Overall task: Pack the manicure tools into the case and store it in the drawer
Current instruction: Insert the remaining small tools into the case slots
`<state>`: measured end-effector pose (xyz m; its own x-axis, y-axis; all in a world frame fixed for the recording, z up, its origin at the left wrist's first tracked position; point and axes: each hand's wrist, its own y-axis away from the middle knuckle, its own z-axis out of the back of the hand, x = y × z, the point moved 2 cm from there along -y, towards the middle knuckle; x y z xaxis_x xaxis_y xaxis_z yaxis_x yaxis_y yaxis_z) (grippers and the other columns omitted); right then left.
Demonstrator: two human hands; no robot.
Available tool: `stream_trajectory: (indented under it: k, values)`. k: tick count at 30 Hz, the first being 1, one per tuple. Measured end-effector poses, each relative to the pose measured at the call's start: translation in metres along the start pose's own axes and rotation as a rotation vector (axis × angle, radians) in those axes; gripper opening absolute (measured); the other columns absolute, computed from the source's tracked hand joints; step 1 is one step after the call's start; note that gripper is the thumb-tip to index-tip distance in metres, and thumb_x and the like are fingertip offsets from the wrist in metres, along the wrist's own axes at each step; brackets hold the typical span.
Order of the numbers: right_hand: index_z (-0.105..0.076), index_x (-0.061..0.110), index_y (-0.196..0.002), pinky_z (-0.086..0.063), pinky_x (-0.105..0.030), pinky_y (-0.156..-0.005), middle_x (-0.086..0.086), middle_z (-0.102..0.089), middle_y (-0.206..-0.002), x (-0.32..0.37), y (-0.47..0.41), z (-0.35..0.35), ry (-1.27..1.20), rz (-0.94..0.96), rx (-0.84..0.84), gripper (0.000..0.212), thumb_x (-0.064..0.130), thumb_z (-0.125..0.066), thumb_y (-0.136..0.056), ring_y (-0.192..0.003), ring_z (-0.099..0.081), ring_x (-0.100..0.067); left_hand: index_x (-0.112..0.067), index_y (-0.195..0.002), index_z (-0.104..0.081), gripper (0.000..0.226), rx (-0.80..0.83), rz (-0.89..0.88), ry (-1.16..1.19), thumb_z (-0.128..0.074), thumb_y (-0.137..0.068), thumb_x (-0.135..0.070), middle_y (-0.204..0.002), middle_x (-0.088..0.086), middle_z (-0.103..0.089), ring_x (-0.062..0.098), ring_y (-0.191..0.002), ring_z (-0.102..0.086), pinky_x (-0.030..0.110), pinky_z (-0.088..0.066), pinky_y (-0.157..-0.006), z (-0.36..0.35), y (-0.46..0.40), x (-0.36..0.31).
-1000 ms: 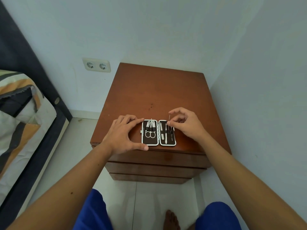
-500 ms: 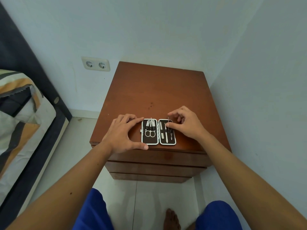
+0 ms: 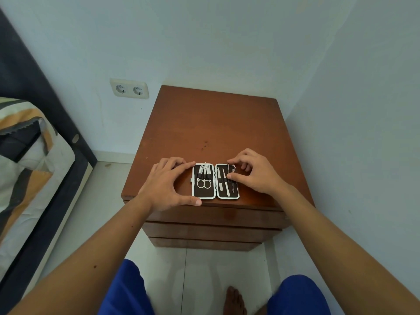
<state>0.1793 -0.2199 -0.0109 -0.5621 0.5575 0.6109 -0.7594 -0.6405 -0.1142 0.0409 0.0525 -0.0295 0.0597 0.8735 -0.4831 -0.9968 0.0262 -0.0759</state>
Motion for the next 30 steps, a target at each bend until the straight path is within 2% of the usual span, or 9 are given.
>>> stream_trajectory:
  k: [6, 12, 18, 24, 30]
  values:
    - [-0.07, 0.032, -0.133, -0.054, -0.03, -0.086, 0.016, -0.057, -0.116, 0.007, -0.003, 0.008, 0.116, 0.028, 0.124, 0.048, 0.046, -0.079, -0.089, -0.093, -0.058, -0.008, -0.04, -0.157, -0.039, 0.121, -0.001, -0.003, -0.009, -0.057, -0.055, -0.103, -0.144, -0.016, -0.041, 0.01, -0.135, -0.031, 0.031, -0.023, -0.113, 0.0, 0.0, 0.0]
    - [-0.066, 0.031, -0.14, -0.055, -0.033, -0.09, 0.016, -0.053, -0.119, 0.013, -0.004, 0.011, 0.185, 0.043, 0.162, 0.052, 0.048, -0.074, -0.092, -0.094, -0.058, -0.008, -0.041, -0.157, -0.038, 0.121, 0.003, -0.002, -0.009, -0.057, -0.054, -0.103, -0.143, -0.016, -0.041, 0.011, -0.134, -0.032, 0.031, -0.024, -0.112, 0.0, 0.0, 0.0]
    - [-0.063, 0.035, -0.142, -0.054, -0.029, -0.091, 0.021, -0.051, -0.124, 0.01, 0.004, 0.01, 0.159, 0.037, 0.181, 0.062, 0.059, -0.074, -0.086, -0.1, -0.057, -0.003, -0.041, -0.156, -0.039, 0.119, -0.003, -0.005, -0.005, -0.061, -0.055, -0.1, -0.142, -0.017, -0.041, 0.01, -0.133, -0.032, 0.029, -0.022, -0.11, 0.0, 0.0, 0.0]
    - [-0.06, 0.033, -0.147, -0.054, -0.028, -0.094, 0.018, -0.051, -0.132, 0.009, 0.01, 0.01, 0.171, 0.036, 0.18, 0.066, 0.059, -0.074, -0.088, -0.105, -0.057, -0.006, -0.041, -0.156, -0.038, 0.121, 0.005, 0.001, -0.004, -0.058, -0.054, -0.102, -0.143, -0.017, -0.04, 0.01, -0.134, -0.032, 0.031, -0.023, -0.112, 0.0, 0.0, 0.0]
    - [-0.068, 0.033, -0.136, -0.051, -0.025, -0.095, 0.015, -0.054, -0.133, 0.008, 0.015, 0.007, 0.153, 0.052, 0.15, 0.055, 0.055, -0.076, -0.087, -0.111, -0.054, -0.005, -0.041, -0.156, -0.039, 0.121, 0.004, 0.002, 0.004, -0.057, -0.054, -0.103, -0.143, -0.017, -0.04, 0.009, -0.134, -0.031, 0.031, -0.023, -0.112, 0.001, 0.0, -0.001]
